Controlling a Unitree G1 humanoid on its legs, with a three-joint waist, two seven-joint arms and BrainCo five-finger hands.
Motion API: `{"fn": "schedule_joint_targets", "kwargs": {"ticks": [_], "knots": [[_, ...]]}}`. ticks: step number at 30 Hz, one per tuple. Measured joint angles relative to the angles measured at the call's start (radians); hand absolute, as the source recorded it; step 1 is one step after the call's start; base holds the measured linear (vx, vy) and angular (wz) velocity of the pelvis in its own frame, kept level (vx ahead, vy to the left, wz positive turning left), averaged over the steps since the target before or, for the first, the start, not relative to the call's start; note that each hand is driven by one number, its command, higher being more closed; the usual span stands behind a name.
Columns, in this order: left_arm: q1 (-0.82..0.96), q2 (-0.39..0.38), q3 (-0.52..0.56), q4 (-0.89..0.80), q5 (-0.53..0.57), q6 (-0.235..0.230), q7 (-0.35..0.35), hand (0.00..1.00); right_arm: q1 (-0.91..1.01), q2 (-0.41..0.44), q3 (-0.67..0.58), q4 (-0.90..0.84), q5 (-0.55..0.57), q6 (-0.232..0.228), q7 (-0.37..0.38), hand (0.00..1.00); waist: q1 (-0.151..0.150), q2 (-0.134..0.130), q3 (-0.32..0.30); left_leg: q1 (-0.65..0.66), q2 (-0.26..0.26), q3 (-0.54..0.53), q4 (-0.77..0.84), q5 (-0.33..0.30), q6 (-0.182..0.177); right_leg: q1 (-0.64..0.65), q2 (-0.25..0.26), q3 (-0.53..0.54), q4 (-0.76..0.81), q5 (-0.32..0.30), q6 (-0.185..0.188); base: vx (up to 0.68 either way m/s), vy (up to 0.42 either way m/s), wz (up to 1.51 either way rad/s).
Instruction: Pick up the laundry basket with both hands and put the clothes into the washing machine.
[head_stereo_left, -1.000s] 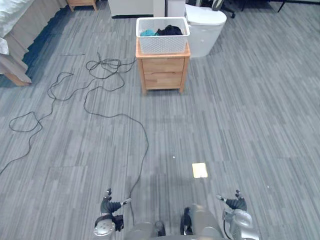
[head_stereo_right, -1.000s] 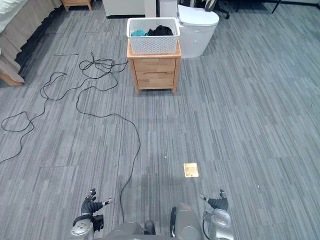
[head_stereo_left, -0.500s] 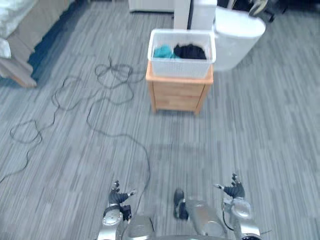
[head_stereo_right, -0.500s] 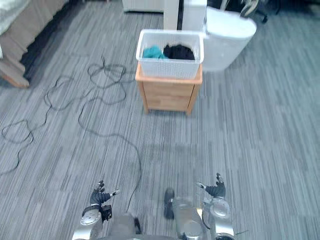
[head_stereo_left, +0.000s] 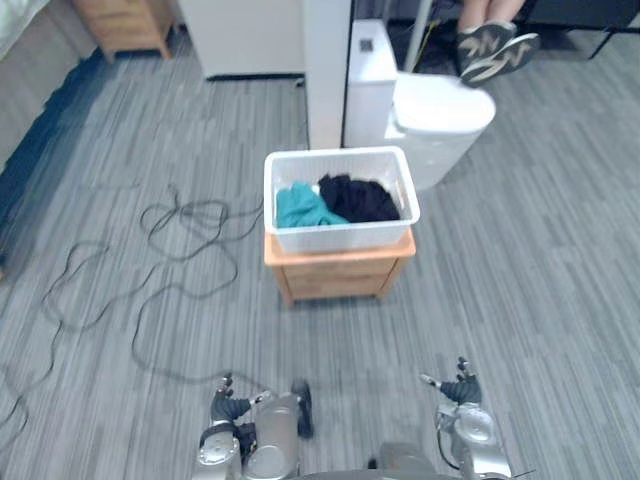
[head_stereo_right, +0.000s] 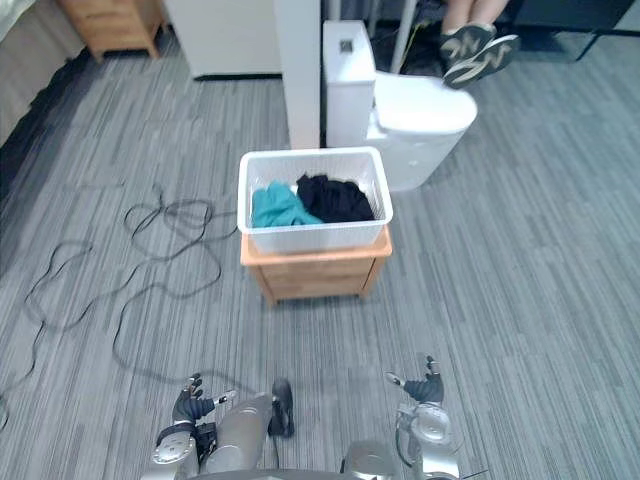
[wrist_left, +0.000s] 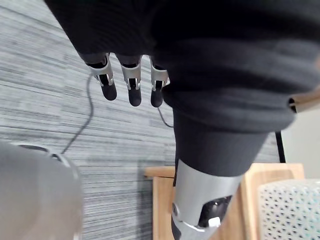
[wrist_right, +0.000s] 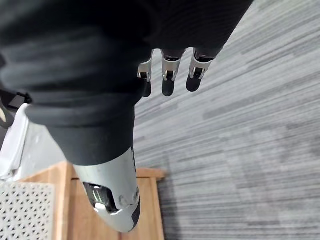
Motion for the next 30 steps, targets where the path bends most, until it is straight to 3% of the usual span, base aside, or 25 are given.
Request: {"fn": "schedule_joint_targets", "kwargs": {"ticks": [2, 4, 5, 6, 9, 10, 11, 12, 13, 14, 16, 17, 18, 19, 20, 22, 25, 30], "knots": [[-0.012, 0.004, -0.001, 0.012, 0.0, -0.001, -0.001, 0.0, -0.013, -0.005, -0.005, 0.026, 0.0, 0.002, 0.006, 0.0, -0.003, 0.003, 0.002, 0.05, 0.006, -0.001, -0.042, 0.0, -0.001, -0.052, 0.025, -0.03, -0.211, 0.003, 0.001, 0.39, 0.014, 0.15], [-0.009, 0.009, 0.0, 0.03, 0.0, -0.001, -0.001, 0.0, -0.017, -0.013, -0.007, 0.028, -0.001, 0.002, 0.009, 0.0, -0.008, 0.0, 0.0, 0.092, 0.008, -0.006, -0.061, -0.019, -0.034, -0.073, 0.066, -0.017, -0.437, 0.065, 0.003, 0.37, -0.036, 0.24], [-0.003, 0.018, 0.0, 0.045, 0.001, 0.001, -0.001, 0.0, -0.009, -0.015, -0.009, 0.03, -0.002, 0.002, 0.009, 0.0, -0.011, -0.016, -0.008, 0.117, -0.008, -0.013, -0.062, -0.04, -0.067, -0.073, 0.085, 0.025, -0.578, 0.206, -0.024, 0.38, -0.089, 0.43], [-0.002, 0.009, 0.004, 0.069, 0.002, 0.003, -0.001, 0.0, -0.004, -0.033, -0.011, 0.055, -0.002, 0.004, 0.01, 0.0, -0.019, -0.01, -0.015, 0.133, -0.016, -0.042, -0.06, -0.055, -0.089, -0.066, 0.086, 0.036, -0.563, 0.286, -0.065, 0.38, -0.083, 0.37], [0.019, -0.018, 0.014, 0.06, 0.018, 0.001, -0.001, 0.0, 0.01, -0.038, -0.018, 0.031, -0.002, 0.005, 0.012, 0.0, -0.016, 0.028, -0.035, 0.099, 0.033, -0.058, 0.032, -0.058, -0.103, -0.043, 0.099, 0.005, -0.577, 0.23, -0.071, 0.37, -0.146, 0.26], [0.016, -0.026, 0.022, 0.057, 0.022, 0.002, -0.002, 0.0, 0.03, -0.032, -0.018, 0.001, -0.002, 0.005, 0.014, 0.0, -0.021, 0.035, -0.028, 0.035, 0.069, -0.059, 0.2, -0.056, -0.109, -0.006, 0.104, -0.019, -0.588, 0.208, -0.078, 0.38, -0.215, 0.45], [0.017, -0.038, 0.025, 0.048, 0.022, 0.002, -0.004, 0.0, 0.055, -0.028, -0.017, -0.03, 0.0, 0.005, 0.014, 0.0, -0.018, 0.042, -0.024, -0.034, 0.125, -0.053, 0.403, -0.019, -0.162, 0.045, 0.121, -0.038, -0.601, 0.19, -0.093, 0.24, -0.149, 0.33], [0.022, -0.044, 0.029, 0.031, 0.022, 0.002, -0.006, 0.0, 0.061, -0.027, -0.01, -0.042, 0.001, 0.004, 0.013, 0.0, -0.01, 0.04, -0.024, -0.063, 0.156, -0.042, 0.472, -0.025, -0.166, 0.068, 0.129, -0.038, -0.602, 0.179, -0.1, 0.35, -0.156, 0.0], [0.032, -0.042, 0.03, -0.003, 0.025, 0.0, -0.016, 0.0, 0.081, -0.018, -0.006, -0.079, 0.002, 0.002, 0.012, 0.0, 0.011, 0.023, -0.018, -0.091, 0.206, -0.014, 0.525, -0.041, -0.14, 0.111, 0.132, -0.036, -0.611, 0.157, -0.107, 0.23, -0.085, -0.17], [0.031, -0.043, 0.029, -0.009, 0.027, 0.0, -0.021, 0.0, 0.078, -0.018, -0.006, -0.089, 0.002, 0.002, 0.012, 0.0, 0.011, 0.017, -0.016, -0.104, 0.211, -0.009, 0.502, -0.044, -0.135, 0.119, 0.13, -0.033, -0.614, 0.151, -0.105, 0.28, -0.088, -0.15], [0.032, -0.045, 0.02, -0.016, 0.031, 0.0, -0.022, 0.0, 0.072, -0.021, -0.013, -0.114, 0.002, 0.002, 0.01, 0.0, 0.01, 0.022, -0.019, -0.125, 0.205, -0.01, 0.399, -0.051, -0.124, 0.127, 0.125, -0.026, -0.619, 0.143, -0.096, 0.21, 0.026, -0.1], [0.031, -0.051, 0.015, -0.021, 0.036, 0.001, -0.022, 0.0, 0.062, -0.029, -0.019, -0.117, 0.002, 0.002, 0.007, 0.0, 0.008, 0.026, -0.02, -0.128, 0.181, -0.025, 0.236, -0.047, -0.128, 0.124, 0.115, -0.02, -0.615, 0.141, -0.09, 0.25, 0.126, -0.09], [0.031, -0.058, 0.015, -0.022, 0.036, 0.002, -0.022, 0.0, 0.062, -0.029, -0.032, -0.117, 0.002, 0.002, 0.007, 0.0, 0.008, 0.043, -0.028, -0.117, 0.161, -0.044, 0.118, -0.01, -0.155, 0.125, 0.114, -0.02, -0.612, 0.14, -0.081, 0.2, 0.136, -0.05], [0.033, -0.063, 0.015, -0.024, 0.036, 0.002, -0.022, 0.0, 0.062, -0.034, -0.041, -0.118, 0.001, 0.003, 0.006, 0.0, 0.008, 0.05, -0.031, -0.108, 0.156, -0.058, 0.04, 0.05, -0.155, 0.125, 0.12, -0.02, -0.612, 0.134, -0.066, 0.18, 0.156, 0.05], [0.031, -0.061, 0.017, -0.027, 0.036, 0.004, -0.022, 0.0, 0.063, -0.016, -0.053, -0.135, -0.002, 0.008, 0.003, 0.0, 0.01, 0.03, -0.029, -0.078, 0.128, -0.055, 0.001, 0.056, -0.152, 0.139, 0.101, -0.008, -0.62, 0.132, -0.043, 0.17, 0.148, 0.06], [0.044, -0.057, 0.017, -0.057, 0.034, 0.004, -0.021, 0.0, 0.093, -0.003, -0.052, -0.201, -0.003, 0.008, -0.003, 0.0, 0.014, 0.015, -0.037, -0.055, 0.104, -0.04, -0.024, 0.056, -0.152, 0.155, 0.079, -0.002, -0.652, 0.131, -0.025, 0.13, 0.133, 0.0], [0.062, -0.049, 0.019, -0.124, 0.033, 0.003, -0.021, 0.0, 0.085, -0.005, -0.052, -0.288, -0.015, 0.002, -0.012, 0.0, 0.015, 0.015, -0.039, -0.028, 0.089, -0.01, -0.06, 0.056, -0.151, 0.167, 0.077, 0.024, -0.691, 0.147, -0.002, 0.06, 0.08, -0.25], [0.053, -0.024, 0.017, -0.161, 0.025, -0.001, -0.02, 0.0, 0.069, -0.042, -0.054, -0.312, -0.019, 0.001, -0.032, 0.0, 0.007, 0.034, -0.07, -0.003, 0.074, -0.008, -0.124, 0.075, -0.136, 0.19, 0.088, 0.034, -0.758, 0.177, 0.0, 0.05, 0.015, -0.07]]}}
